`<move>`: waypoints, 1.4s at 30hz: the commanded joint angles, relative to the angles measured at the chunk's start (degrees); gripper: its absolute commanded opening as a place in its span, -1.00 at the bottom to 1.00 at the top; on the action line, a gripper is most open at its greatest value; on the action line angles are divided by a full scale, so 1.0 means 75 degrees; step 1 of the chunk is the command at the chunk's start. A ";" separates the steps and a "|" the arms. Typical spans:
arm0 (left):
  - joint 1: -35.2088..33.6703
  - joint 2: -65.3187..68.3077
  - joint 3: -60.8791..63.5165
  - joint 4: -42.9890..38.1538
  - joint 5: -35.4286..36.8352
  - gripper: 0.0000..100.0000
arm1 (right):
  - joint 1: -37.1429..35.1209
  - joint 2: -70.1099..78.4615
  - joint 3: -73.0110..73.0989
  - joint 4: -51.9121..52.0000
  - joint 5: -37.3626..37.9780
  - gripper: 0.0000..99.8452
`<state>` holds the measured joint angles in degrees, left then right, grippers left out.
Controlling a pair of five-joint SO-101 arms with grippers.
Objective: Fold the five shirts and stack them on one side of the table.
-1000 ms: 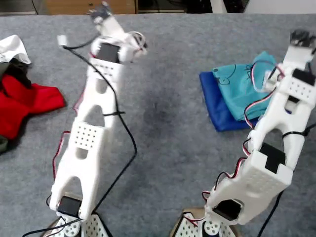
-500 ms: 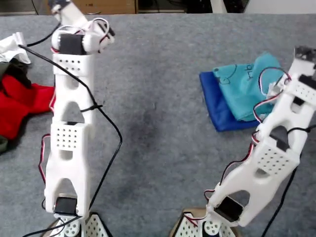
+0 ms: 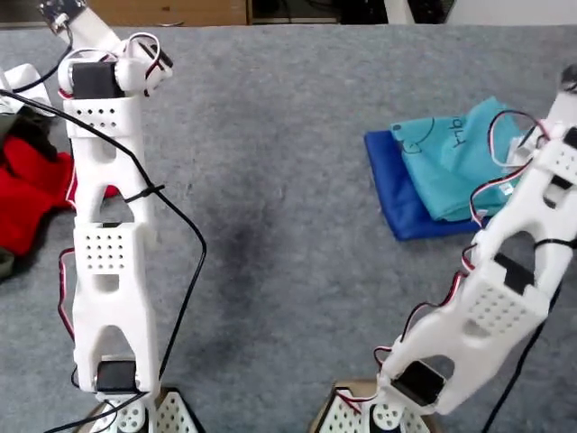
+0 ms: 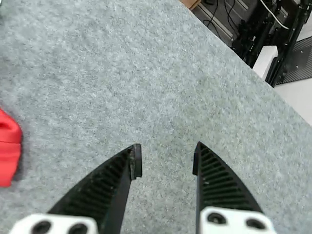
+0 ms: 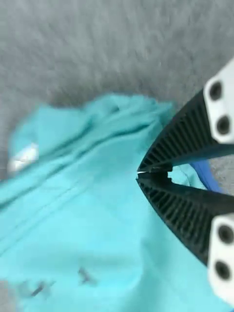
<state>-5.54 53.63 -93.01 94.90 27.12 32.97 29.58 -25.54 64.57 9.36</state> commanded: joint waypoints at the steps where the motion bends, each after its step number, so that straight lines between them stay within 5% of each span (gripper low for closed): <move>1: -0.0059 -0.0545 -0.0375 0.0023 -0.0105 -0.64 | -0.0006 -0.0815 -0.0217 -0.0035 0.0070 -0.99; 7: -0.0211 -0.0592 -0.0387 0.0270 -0.0152 -0.64 | 0.0193 0.0170 -0.0240 -0.0270 0.0070 -0.99; 14: -0.0527 -0.1307 -0.0363 0.0797 -0.1336 -0.65 | 0.0252 0.1729 -0.0697 -0.0328 0.0621 -0.99; 18: -0.0985 -0.1881 -0.0340 0.0797 -0.1348 -0.65 | 0.0029 0.1588 -0.1600 0.0774 0.0703 -0.99; 31: -0.3458 -0.2678 -0.0211 0.0821 -0.2227 -0.67 | -0.3218 0.1237 -0.4554 0.4642 0.0903 -0.71; 37: -0.3903 -0.3370 0.1946 0.0821 -0.2790 -0.67 | -0.3452 0.1623 -0.4577 0.4689 0.1688 -0.71; 42: -0.2567 -0.4601 0.6341 0.0774 -0.2919 -0.68 | -0.3358 0.1577 -0.4542 0.5040 0.2579 -0.53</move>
<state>-30.42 26.81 -65.41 100.18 5.67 7.91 42.42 -56.92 101.14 25.10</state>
